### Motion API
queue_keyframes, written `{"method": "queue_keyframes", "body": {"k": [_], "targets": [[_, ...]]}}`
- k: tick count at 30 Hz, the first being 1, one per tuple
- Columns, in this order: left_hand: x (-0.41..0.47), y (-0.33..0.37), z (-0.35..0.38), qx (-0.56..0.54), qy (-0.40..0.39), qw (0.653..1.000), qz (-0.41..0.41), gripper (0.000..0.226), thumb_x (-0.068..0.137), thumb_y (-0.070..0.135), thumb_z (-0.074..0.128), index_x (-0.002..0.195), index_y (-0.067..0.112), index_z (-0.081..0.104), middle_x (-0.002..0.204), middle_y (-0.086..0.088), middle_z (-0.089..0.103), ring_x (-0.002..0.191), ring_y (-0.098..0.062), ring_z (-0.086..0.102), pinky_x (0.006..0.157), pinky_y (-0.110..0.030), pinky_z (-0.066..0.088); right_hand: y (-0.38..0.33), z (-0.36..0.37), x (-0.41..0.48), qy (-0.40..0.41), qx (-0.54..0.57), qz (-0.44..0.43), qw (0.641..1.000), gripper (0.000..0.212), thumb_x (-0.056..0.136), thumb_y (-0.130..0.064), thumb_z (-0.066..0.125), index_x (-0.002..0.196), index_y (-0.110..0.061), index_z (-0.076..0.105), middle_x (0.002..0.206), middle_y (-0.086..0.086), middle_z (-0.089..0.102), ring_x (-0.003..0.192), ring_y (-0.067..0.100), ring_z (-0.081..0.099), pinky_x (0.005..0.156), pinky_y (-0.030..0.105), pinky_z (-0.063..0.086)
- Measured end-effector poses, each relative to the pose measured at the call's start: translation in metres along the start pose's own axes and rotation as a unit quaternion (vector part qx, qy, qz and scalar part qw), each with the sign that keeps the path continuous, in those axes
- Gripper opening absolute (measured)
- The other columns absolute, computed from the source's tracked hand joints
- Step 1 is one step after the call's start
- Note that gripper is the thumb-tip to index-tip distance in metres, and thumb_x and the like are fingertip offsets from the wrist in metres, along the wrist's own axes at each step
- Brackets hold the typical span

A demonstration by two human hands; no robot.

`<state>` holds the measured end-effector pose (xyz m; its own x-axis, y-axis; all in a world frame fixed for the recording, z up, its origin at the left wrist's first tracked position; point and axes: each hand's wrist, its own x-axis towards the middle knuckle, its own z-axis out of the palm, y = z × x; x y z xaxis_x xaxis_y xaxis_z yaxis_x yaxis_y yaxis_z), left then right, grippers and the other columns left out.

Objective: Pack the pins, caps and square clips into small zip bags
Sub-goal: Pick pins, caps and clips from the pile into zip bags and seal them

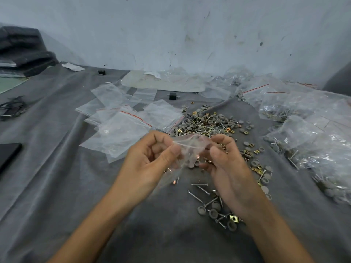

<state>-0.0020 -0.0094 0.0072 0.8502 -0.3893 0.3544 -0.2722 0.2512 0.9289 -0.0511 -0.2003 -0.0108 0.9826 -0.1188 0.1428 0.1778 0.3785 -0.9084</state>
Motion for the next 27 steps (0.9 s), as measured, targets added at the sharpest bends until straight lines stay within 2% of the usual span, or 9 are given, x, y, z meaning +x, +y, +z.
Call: {"method": "queue_keyframes", "body": {"k": [2,3,5,8,14,18,20,24,27], "targets": [[0.000,0.003,-0.001,-0.054,-0.001,0.998,-0.024,0.013,0.082,0.033,0.076,0.083,0.024,0.067,0.079,-0.009,0.074,0.061,-0.012,0.062,0.060,-0.021,0.049,-0.002,-0.001,-0.004,-0.047,-0.013,0.011,0.999,0.067,0.075,-0.023,0.083,0.134,-0.024,0.052,0.130,0.008,0.067,0.120,0.025,0.063,0.096,0.038,0.053],[0.001,0.003,-0.002,-0.072,0.002,0.997,-0.038,0.013,0.082,0.032,0.080,0.081,0.026,0.069,0.078,-0.009,0.073,0.061,-0.014,0.060,0.061,-0.025,0.048,-0.003,0.000,-0.006,-0.072,-0.021,0.019,0.997,0.067,0.076,-0.025,0.083,0.136,-0.023,0.054,0.130,0.011,0.067,0.121,0.027,0.063,0.098,0.040,0.054],[0.001,0.001,-0.003,-0.084,0.006,0.995,-0.059,0.012,0.081,0.033,0.080,0.081,0.027,0.070,0.077,-0.011,0.070,0.061,-0.019,0.056,0.063,-0.033,0.044,-0.007,0.006,-0.009,-0.086,-0.040,0.026,0.995,0.051,0.073,-0.033,0.087,0.120,-0.022,0.071,0.117,0.007,0.073,0.109,0.022,0.069,0.090,0.035,0.057],[0.001,-0.002,-0.003,-0.074,0.008,0.995,-0.064,0.006,0.086,0.030,0.075,0.088,0.026,0.072,0.073,-0.009,0.070,0.055,-0.015,0.061,0.056,-0.024,0.051,-0.006,0.010,-0.012,-0.069,-0.062,0.024,0.995,0.025,0.077,-0.033,0.084,0.097,-0.019,0.078,0.092,-0.001,0.075,0.082,0.012,0.070,0.072,0.027,0.058],[0.004,-0.007,-0.005,-0.037,0.037,0.998,-0.038,0.023,0.083,0.042,0.076,0.092,0.020,0.076,0.071,-0.006,0.064,0.058,-0.011,0.057,0.053,-0.019,0.048,-0.002,0.007,-0.013,-0.064,-0.122,0.039,0.990,0.027,0.084,-0.028,0.077,0.105,-0.013,0.072,0.096,0.011,0.069,0.086,0.028,0.063,0.083,0.056,0.055],[0.004,-0.008,-0.003,-0.030,0.067,0.997,-0.021,0.013,0.085,0.032,0.076,0.089,0.020,0.077,0.066,-0.004,0.064,0.052,-0.008,0.055,0.050,-0.018,0.047,-0.008,0.007,-0.014,-0.081,-0.136,0.024,0.987,0.041,0.078,-0.040,0.084,0.113,-0.024,0.070,0.113,0.008,0.073,0.106,0.031,0.070,0.089,0.045,0.059],[0.003,-0.006,-0.001,-0.007,0.073,0.997,-0.002,0.011,0.085,0.031,0.075,0.087,0.020,0.076,0.065,-0.003,0.064,0.050,-0.009,0.053,0.049,-0.018,0.046,-0.014,0.008,-0.014,-0.071,-0.155,0.008,0.985,0.048,0.074,-0.049,0.085,0.115,-0.029,0.071,0.118,0.006,0.073,0.110,0.028,0.070,0.086,0.041,0.059],[-0.002,-0.006,0.010,0.068,0.072,0.994,0.047,0.007,0.091,0.024,0.068,0.084,0.023,0.072,0.059,0.001,0.061,0.046,-0.007,0.052,0.044,-0.021,0.045,-0.021,0.016,-0.013,-0.051,-0.203,-0.042,0.977,0.029,0.081,-0.036,0.082,0.107,-0.026,0.075,0.107,0.002,0.076,0.097,0.019,0.074,0.076,0.027,0.059],[-0.007,-0.010,0.021,0.118,0.058,0.989,0.062,0.006,0.092,0.023,0.066,0.089,0.025,0.070,0.061,0.012,0.059,0.049,-0.003,0.051,0.046,-0.020,0.044,-0.020,0.020,-0.012,-0.040,-0.247,-0.084,0.964,0.012,0.086,-0.024,0.077,0.098,-0.019,0.077,0.092,0.005,0.077,0.081,0.017,0.072,0.070,0.026,0.059]]}}
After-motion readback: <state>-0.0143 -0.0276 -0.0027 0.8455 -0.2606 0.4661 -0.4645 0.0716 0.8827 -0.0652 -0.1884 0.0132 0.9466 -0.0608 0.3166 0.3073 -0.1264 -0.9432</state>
